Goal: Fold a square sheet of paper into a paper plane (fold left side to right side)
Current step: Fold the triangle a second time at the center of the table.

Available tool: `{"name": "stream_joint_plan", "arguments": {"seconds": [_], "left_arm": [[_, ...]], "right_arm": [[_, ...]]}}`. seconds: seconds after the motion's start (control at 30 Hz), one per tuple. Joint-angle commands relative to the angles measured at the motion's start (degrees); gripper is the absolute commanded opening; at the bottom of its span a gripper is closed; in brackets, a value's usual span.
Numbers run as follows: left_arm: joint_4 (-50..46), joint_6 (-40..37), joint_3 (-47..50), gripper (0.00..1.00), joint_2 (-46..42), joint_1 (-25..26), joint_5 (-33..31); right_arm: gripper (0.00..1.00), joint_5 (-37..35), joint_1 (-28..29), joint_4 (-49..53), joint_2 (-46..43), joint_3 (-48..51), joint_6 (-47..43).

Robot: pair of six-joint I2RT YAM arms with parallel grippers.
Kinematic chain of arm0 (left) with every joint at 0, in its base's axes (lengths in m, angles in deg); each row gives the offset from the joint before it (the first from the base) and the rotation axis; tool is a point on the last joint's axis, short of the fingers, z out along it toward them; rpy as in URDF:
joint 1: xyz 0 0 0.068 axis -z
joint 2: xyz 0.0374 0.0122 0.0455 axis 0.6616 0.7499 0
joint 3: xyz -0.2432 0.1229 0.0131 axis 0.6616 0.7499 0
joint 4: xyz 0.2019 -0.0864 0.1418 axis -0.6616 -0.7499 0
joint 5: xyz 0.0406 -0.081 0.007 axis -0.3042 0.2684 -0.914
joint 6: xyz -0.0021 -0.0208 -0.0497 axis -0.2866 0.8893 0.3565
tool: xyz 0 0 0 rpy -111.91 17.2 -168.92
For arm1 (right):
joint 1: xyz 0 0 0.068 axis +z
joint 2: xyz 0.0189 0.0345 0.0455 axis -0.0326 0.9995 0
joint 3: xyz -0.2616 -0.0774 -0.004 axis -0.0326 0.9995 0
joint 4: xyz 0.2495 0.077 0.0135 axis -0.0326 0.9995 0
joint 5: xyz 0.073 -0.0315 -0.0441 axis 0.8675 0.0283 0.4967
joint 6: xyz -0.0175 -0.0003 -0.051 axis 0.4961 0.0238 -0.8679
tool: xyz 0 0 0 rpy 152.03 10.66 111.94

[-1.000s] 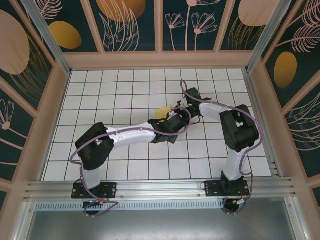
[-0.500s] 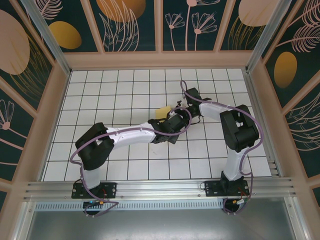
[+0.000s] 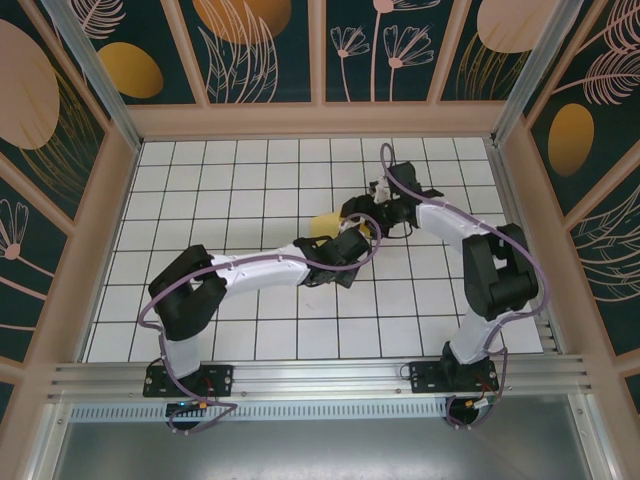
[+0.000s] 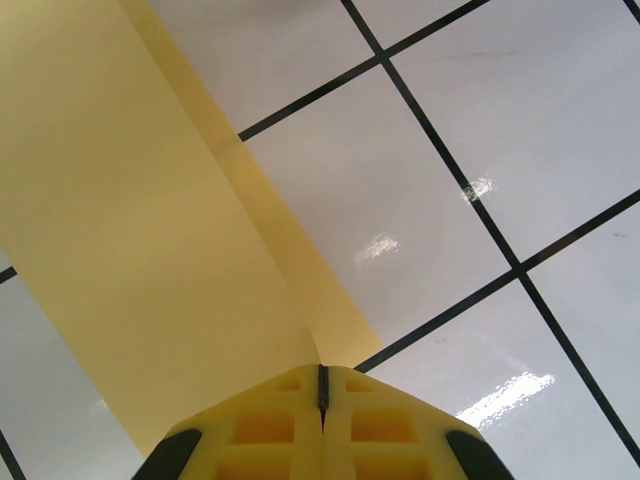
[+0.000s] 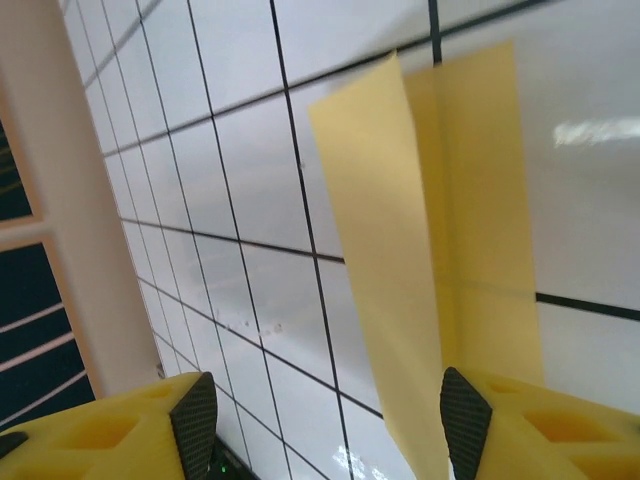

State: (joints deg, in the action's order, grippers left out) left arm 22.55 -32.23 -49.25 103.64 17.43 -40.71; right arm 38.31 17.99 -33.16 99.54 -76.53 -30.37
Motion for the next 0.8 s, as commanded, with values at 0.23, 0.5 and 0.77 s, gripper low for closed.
{"name": "stream_joint_plan", "arguments": {"seconds": [0.23,0.5,0.77], "left_arm": [[6.79,0.61,5.65,0.0,-5.29,-5.51,11.06],[8.63,-2.46,8.26,0.0,-5.85,-9.56,17.9],[7.5,-4.95,8.99,0.0,-5.69,-13.05,19.17]], "right_arm": [[0.62,-3.17,-3.23,-0.62,-9.13,9.13,-3.23],[0.46,-0.64,-2.18,-4.26,-12.12,17.3,-3.59],[0.21,-0.46,3.41,-9.93,-9.84,21.53,-0.01]]}}
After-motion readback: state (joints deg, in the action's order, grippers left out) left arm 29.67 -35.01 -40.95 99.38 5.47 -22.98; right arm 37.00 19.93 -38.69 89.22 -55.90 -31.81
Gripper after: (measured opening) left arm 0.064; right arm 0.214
